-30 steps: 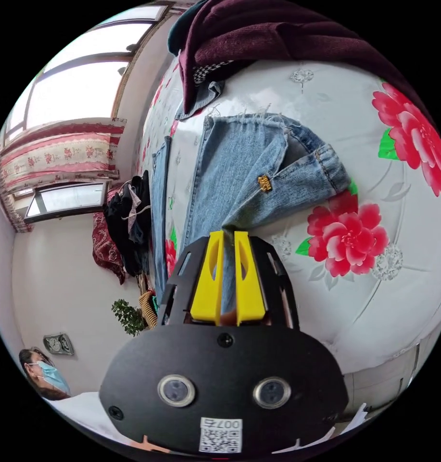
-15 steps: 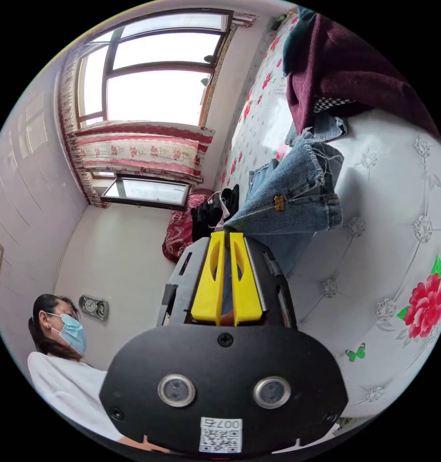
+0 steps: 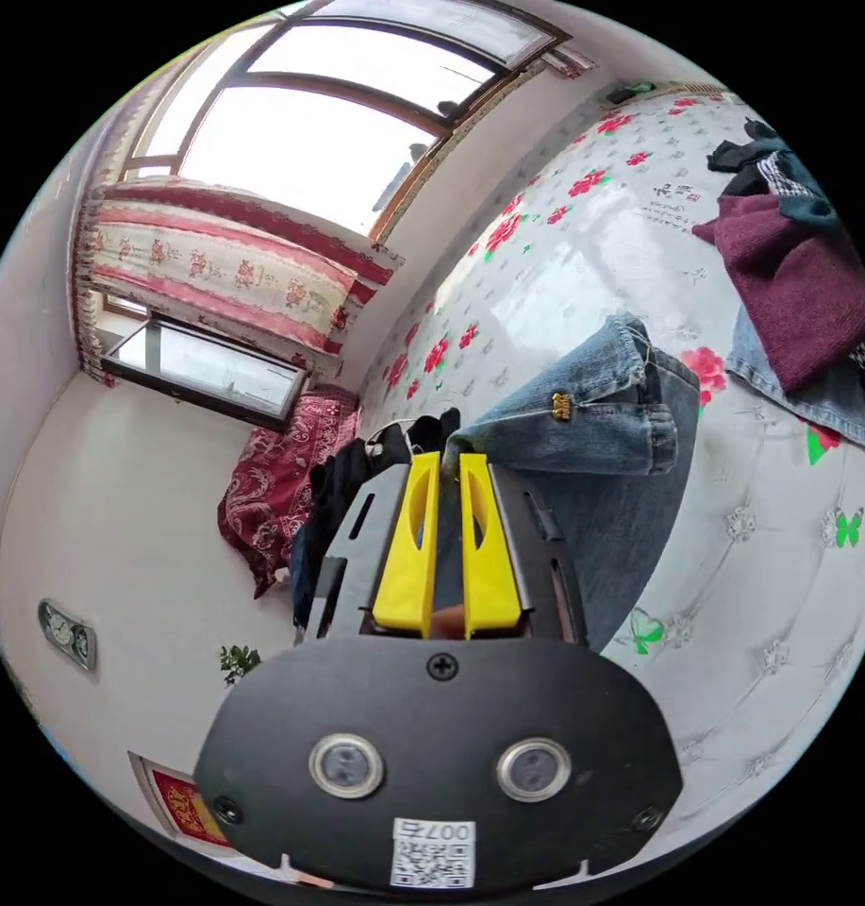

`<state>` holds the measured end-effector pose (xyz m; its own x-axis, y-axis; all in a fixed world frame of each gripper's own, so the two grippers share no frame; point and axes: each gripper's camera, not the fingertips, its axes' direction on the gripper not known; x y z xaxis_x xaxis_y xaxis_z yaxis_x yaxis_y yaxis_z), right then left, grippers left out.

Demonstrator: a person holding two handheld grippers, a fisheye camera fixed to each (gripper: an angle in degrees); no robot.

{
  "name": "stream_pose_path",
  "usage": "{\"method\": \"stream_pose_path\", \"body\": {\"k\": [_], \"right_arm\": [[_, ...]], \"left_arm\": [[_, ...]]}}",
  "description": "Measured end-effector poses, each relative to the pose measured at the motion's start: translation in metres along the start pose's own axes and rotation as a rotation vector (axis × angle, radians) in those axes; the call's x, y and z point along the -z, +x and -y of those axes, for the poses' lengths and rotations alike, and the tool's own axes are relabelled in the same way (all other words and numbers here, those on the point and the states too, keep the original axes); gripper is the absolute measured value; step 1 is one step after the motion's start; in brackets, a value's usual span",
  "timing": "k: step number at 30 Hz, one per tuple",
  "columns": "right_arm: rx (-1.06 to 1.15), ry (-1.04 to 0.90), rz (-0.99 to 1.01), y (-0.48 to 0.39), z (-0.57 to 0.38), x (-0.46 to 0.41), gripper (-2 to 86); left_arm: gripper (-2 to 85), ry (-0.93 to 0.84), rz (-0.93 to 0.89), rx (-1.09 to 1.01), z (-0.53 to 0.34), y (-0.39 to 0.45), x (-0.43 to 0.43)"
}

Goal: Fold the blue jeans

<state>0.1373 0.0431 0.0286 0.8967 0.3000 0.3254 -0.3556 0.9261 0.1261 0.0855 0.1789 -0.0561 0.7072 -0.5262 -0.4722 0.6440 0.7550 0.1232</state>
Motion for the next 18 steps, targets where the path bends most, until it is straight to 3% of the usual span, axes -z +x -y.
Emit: {"method": "stream_pose_path", "body": {"k": [2, 7, 12, 15, 18], "right_arm": [[0.004, -0.132, -0.051, -0.001, 0.003, -0.053, 0.3], [0.083, -0.189, -0.01, 0.008, -0.03, -0.096, 0.5], [0.166, -0.144, -0.195, 0.029, -0.048, -0.065, 1.9], [0.117, -0.066, -0.298, 0.051, -0.04, -0.042, 2.8], [0.058, -0.108, -0.312, 0.068, -0.019, -0.053, 4.0]], "left_arm": [[7.2, 0.025, 0.032, 0.02, 0.022, 0.009, -0.018], [9.3, -0.056, 0.177, -0.185, 0.032, 0.049, -0.04], [8.3, -0.108, 0.468, -0.415, -0.014, 0.098, -0.057], [7.9, -0.15, 0.595, -0.476, -0.029, 0.115, -0.09], [8.0, -0.156, 0.683, -0.528, -0.032, 0.128, -0.122]]}}
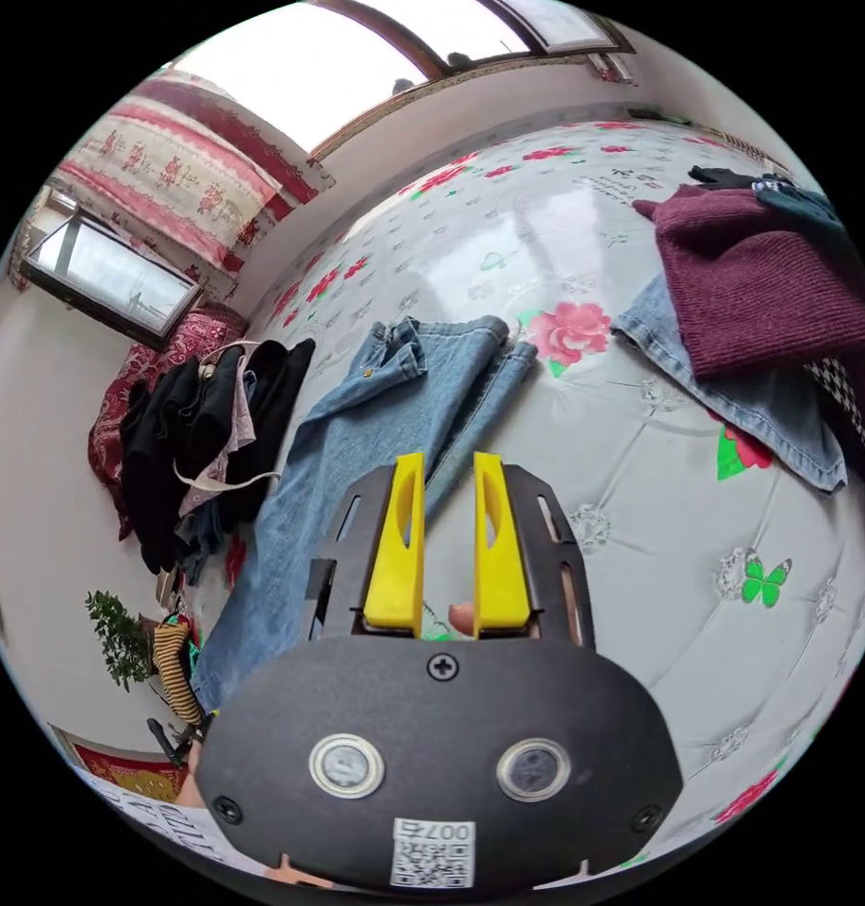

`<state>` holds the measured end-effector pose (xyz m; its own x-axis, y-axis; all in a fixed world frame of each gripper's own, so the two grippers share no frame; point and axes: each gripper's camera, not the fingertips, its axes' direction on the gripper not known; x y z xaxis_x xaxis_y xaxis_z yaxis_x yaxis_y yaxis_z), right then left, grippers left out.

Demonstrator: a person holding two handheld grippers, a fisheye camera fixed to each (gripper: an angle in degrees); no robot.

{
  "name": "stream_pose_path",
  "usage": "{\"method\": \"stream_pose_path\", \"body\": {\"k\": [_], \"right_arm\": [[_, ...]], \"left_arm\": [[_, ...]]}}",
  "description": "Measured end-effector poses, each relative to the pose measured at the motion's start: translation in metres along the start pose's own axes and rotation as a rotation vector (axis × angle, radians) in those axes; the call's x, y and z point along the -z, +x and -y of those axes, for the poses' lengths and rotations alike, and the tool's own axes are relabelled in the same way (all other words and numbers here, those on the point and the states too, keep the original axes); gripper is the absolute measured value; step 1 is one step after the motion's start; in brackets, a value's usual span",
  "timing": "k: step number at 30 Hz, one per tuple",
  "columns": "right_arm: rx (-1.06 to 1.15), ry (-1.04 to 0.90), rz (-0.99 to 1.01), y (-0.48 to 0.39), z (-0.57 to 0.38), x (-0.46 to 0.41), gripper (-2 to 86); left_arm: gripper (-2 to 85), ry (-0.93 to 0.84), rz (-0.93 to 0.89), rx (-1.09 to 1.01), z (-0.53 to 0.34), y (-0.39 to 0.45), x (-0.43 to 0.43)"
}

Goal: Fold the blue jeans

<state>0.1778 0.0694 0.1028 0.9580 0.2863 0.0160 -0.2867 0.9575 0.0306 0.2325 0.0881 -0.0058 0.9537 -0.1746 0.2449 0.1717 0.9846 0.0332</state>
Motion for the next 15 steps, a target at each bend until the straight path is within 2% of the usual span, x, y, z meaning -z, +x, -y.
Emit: {"method": "stream_pose_path", "body": {"k": [2, 6, 8, 11, 15], "right_arm": [[0.007, -0.056, 0.011, -0.006, 0.013, -0.017, 4.4], [0.046, -0.044, -0.115, -0.041, 0.025, -0.037, 3.4], [0.103, -0.107, -0.174, -0.053, 0.027, -0.044, 1.4], [0.128, -0.109, -0.186, -0.045, 0.013, -0.018, 0.3], [0.114, -0.129, -0.261, 0.01, -0.074, 0.062, 0.0]], "left_arm": [[7.9, 0.015, 0.065, -0.059, 0.007, 0.018, 0.001], [6.9, -0.02, 0.15, -0.157, 0.029, 0.051, 0.008], [6.4, -0.044, 0.171, -0.208, 0.039, 0.061, 0.01], [5.2, -0.085, 0.179, -0.311, 0.055, 0.069, 0.014], [3.3, -0.198, 0.168, -0.477, 0.077, 0.084, 0.02]]}}
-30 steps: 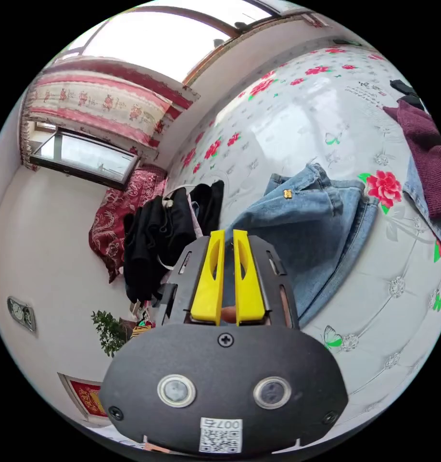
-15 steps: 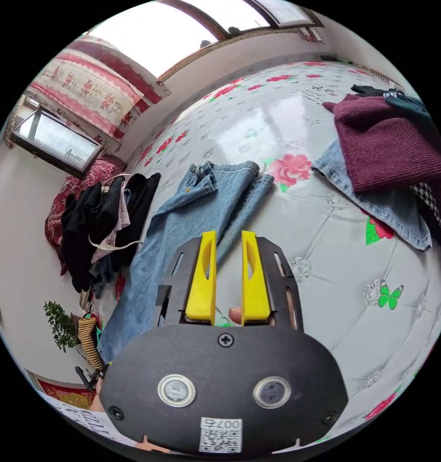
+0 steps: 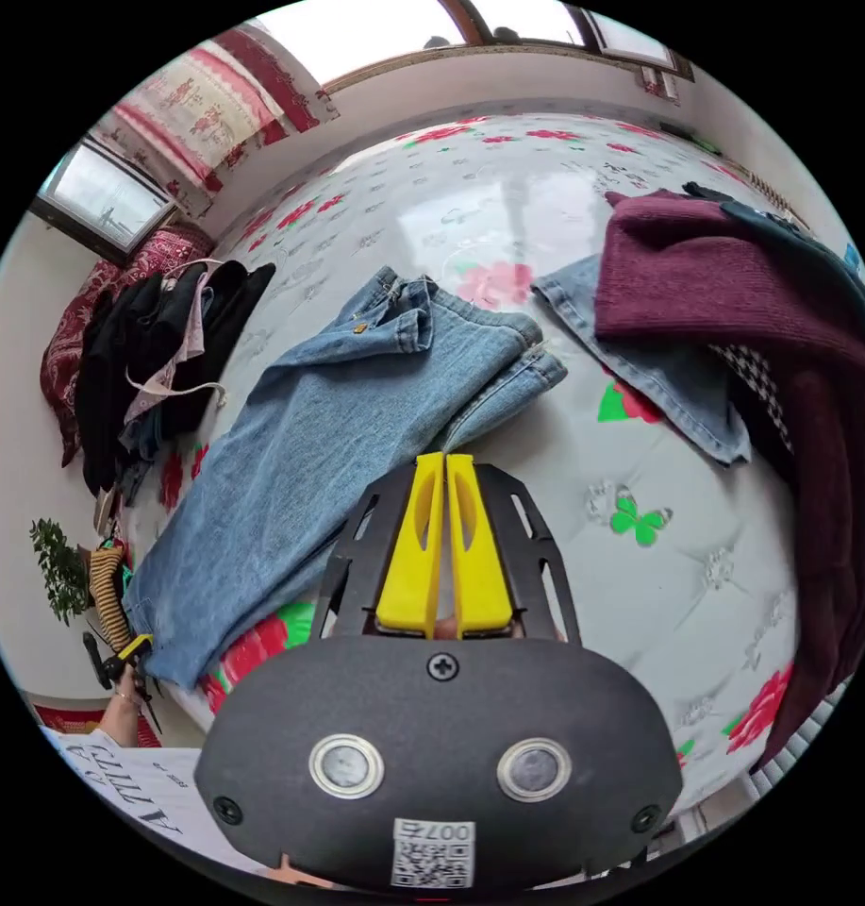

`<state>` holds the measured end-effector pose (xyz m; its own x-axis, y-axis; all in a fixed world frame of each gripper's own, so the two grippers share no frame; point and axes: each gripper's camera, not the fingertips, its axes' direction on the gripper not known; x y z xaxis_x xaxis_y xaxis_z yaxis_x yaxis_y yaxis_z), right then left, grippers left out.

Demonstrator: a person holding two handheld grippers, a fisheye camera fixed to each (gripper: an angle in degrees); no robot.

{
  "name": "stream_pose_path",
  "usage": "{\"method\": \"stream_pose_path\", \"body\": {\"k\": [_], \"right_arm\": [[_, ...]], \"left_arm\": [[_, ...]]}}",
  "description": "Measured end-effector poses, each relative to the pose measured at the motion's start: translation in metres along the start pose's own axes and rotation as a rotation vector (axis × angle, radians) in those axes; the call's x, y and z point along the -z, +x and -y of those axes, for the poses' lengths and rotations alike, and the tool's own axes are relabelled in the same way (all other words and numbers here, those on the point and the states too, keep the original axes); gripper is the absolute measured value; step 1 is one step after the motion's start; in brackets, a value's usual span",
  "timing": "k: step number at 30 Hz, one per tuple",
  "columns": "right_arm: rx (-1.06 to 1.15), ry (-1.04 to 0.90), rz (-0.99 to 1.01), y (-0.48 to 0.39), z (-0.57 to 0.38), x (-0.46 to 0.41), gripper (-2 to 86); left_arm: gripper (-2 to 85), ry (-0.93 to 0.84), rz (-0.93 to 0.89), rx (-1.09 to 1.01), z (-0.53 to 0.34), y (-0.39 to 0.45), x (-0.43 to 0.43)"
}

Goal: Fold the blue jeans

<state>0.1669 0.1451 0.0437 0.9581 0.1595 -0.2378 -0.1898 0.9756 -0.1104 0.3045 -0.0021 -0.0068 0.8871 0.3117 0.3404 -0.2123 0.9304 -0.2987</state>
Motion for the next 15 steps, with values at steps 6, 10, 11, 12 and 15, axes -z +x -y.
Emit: {"method": "stream_pose_path", "body": {"k": [6, 10, 11, 12, 15], "right_arm": [[-0.326, 0.033, 0.127, 0.12, -0.162, 0.07, 1.5], [-0.354, 0.249, 0.118, 0.143, -0.184, 0.121, 3.7], [-0.357, 0.259, 0.125, 0.145, -0.184, 0.121, 4.0], [-0.37, 0.243, 0.153, 0.15, -0.18, 0.119, 4.5], [-0.392, 0.248, 0.152, 0.153, -0.17, 0.111, 5.4]], "left_arm": [[4.7, -0.003, -0.058, -0.07, -0.001, 0.019, 0.017], [5.2, 0.103, -0.077, 0.053, -0.013, 0.011, 0.045], [5.2, 0.149, -0.105, 0.101, -0.018, 0.007, 0.057], [5.2, 0.183, -0.13, 0.153, -0.024, 0.003, 0.066], [4.7, 0.201, -0.178, 0.232, -0.04, 0.003, 0.079]]}}
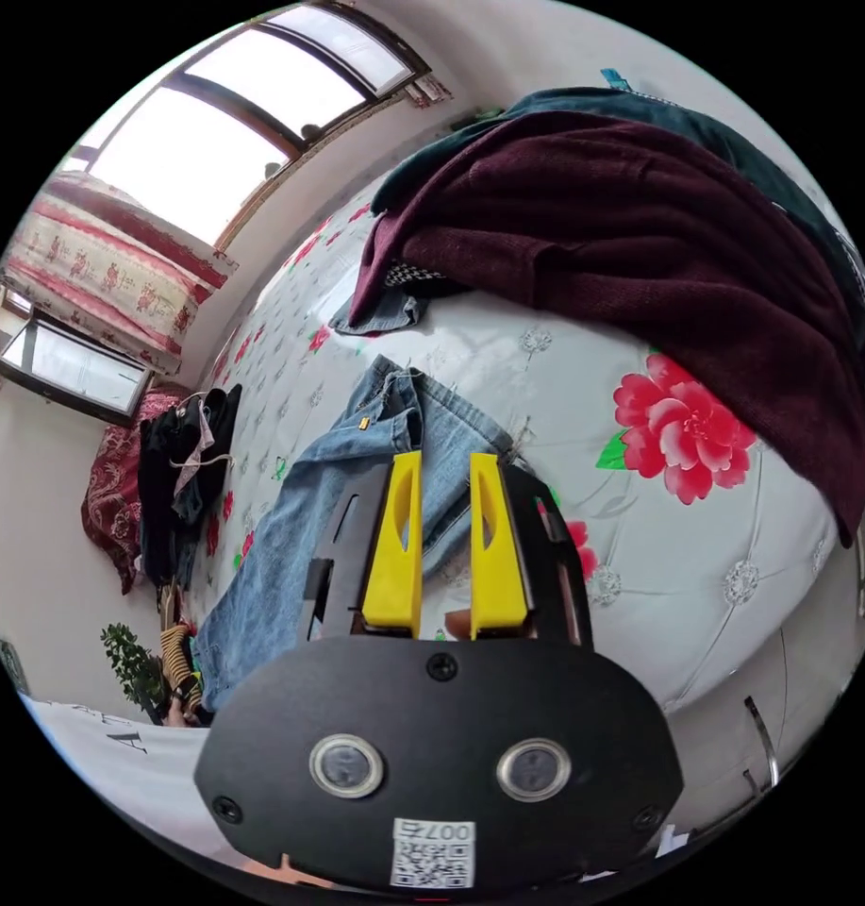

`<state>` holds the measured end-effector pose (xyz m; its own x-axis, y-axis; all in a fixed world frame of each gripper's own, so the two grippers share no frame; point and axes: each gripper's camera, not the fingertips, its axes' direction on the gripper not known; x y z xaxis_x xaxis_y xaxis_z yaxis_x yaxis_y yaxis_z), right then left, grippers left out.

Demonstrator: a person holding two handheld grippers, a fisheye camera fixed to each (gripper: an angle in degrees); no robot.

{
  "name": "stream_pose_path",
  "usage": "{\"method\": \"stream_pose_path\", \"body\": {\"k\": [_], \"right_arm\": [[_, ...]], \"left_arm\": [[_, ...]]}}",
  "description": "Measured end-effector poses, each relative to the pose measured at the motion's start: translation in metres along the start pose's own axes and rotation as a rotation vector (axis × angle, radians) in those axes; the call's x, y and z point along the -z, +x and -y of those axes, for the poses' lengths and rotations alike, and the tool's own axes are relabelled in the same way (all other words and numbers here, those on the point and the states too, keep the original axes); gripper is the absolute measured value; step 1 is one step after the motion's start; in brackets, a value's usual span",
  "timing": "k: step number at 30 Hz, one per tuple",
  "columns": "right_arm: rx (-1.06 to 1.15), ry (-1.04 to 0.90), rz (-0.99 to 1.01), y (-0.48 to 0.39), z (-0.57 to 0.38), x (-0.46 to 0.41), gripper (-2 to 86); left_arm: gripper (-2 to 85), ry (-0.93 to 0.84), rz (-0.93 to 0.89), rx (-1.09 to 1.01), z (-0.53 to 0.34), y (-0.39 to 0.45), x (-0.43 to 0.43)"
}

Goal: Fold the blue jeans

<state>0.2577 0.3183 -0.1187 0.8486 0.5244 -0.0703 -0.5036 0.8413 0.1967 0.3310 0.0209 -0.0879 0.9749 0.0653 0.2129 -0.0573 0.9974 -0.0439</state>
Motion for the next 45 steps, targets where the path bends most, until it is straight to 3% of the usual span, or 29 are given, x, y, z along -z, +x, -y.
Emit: {"method": "stream_pose_path", "body": {"k": [3, 6, 12, 14, 19, 23, 28, 32, 37, 38, 41, 42, 45], "right_arm": [[-0.019, -0.124, -0.08, 0.005, 0.011, -0.032, 5.4], [-0.014, -0.11, -0.101, 0.003, 0.02, -0.027, 2.5], [0.26, 0.212, -0.017, -0.021, 0.028, 0.089, 0.4], [0.232, 0.164, 0.016, -0.003, 0.035, 0.092, 0.7], [0.053, -0.179, 0.158, 0.06, 0.036, 0.024, 4.7], [-0.029, -0.26, 0.213, 0.081, 0.034, -0.003, 6.7], [-0.005, -0.274, 0.148, 0.095, 0.053, -0.009, 2.1], [0.094, -0.211, 0.262, 0.092, 0.063, 0.02, 0.3], [0.415, 0.04, 0.399, 0.058, 0.059, 0.104, -0.1], [0.411, 0.032, 0.355, 0.06, 0.059, 0.103, -0.1], [0.178, -0.238, 0.18, 0.115, 0.06, 0.041, 0.0], [0.051, -0.299, 0.218, 0.145, 0.054, 0.025, 0.2], [-0.111, -0.168, 0.404, 0.184, 0.036, 0.044, 0.9]], "left_arm": [[2.0, -0.019, -0.015, 0.004, -0.023, 0.008, 0.003], [0.0, -0.056, -0.005, 0.006, -0.051, 0.015, 0.002], [-0.8, -0.003, -0.014, 0.078, -0.104, 0.002, 0.022], [-0.9, -0.002, -0.032, 0.119, -0.119, -0.006, 0.023], [-1.0, -0.01, -0.096, 0.212, -0.156, -0.016, 0.02], [-1.0, 0.013, -0.103, 0.218, -0.191, -0.013, 0.024], [-1.0, 0.01, -0.124, 0.263, -0.232, -0.019, 0.023], [-1.0, 0.014, -0.139, 0.307, -0.27, -0.032, 0.023], [-1.0, -0.003, -0.158, 0.352, -0.303, -0.058, 0.012], [-1.0, -0.009, -0.164, 0.36, -0.308, -0.066, 0.008], [-1.0, -0.015, -0.196, 0.383, -0.312, -0.091, -0.004], [-0.9, -0.013, -0.214, 0.394, -0.313, -0.1, -0.009], [-0.9, -0.009, -0.256, 0.416, -0.314, -0.121, -0.019]]}}
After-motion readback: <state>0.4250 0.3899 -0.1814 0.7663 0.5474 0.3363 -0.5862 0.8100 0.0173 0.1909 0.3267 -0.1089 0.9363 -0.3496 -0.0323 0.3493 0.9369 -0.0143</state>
